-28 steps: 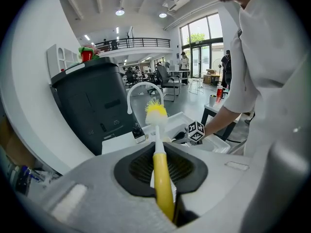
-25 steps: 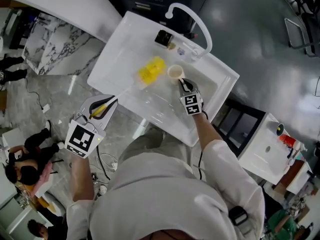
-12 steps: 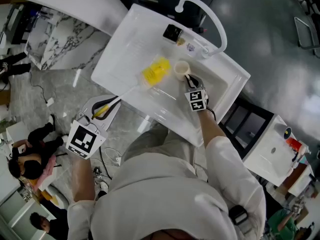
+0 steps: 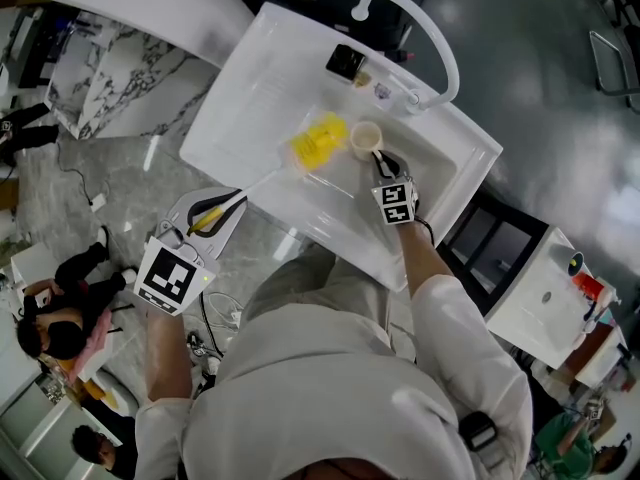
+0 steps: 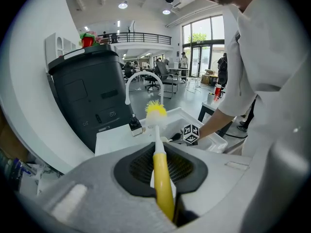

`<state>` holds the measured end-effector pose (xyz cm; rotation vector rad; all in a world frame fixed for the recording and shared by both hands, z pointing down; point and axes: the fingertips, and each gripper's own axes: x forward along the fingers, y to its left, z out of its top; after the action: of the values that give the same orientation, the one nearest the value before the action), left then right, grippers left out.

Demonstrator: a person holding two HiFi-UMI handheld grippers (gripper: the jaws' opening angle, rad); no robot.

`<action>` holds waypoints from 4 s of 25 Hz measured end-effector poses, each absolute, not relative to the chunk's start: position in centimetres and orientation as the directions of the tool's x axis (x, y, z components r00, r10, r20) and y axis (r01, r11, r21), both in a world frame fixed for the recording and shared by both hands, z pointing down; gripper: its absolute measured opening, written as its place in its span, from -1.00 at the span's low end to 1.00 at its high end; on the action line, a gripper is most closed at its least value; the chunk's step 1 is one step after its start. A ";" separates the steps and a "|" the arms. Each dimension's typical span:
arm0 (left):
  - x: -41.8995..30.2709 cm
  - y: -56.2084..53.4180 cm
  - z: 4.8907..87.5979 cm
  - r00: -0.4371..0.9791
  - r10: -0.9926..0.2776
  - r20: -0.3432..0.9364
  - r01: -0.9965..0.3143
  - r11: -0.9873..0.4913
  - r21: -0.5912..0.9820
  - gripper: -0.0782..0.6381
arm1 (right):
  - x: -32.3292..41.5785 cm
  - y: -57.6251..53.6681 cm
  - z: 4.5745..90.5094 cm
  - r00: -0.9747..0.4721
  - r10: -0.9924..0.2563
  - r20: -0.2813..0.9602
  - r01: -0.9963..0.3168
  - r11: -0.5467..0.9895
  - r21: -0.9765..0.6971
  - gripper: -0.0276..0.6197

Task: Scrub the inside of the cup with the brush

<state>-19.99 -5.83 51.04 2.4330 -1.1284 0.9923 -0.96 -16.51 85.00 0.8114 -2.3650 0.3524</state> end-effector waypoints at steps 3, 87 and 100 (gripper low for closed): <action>-19.9 -6.1 50.9 0.463 -0.563 0.684 -0.753 -0.657 -0.031 -0.67 | -0.8 -16.3 85.3 -0.617 -0.460 0.639 -0.631 0.774 -0.052 -0.78; -18.0 -2.3 49.4 0.511 -0.579 0.635 -0.749 -0.663 -0.003 -0.66 | 1.2 -13.5 86.7 -0.467 -0.239 0.851 -0.646 0.749 -0.144 -0.22; -18.0 -2.0 48.7 0.527 -0.598 0.604 -0.752 -0.659 0.002 -0.66 | 2.1 -14.4 81.0 -0.507 -0.342 0.791 -0.652 0.752 -0.093 -0.17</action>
<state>-18.02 -1.98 48.70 2.5057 -1.1340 0.8407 2.05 -14.42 81.04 0.7427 -2.1404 0.4905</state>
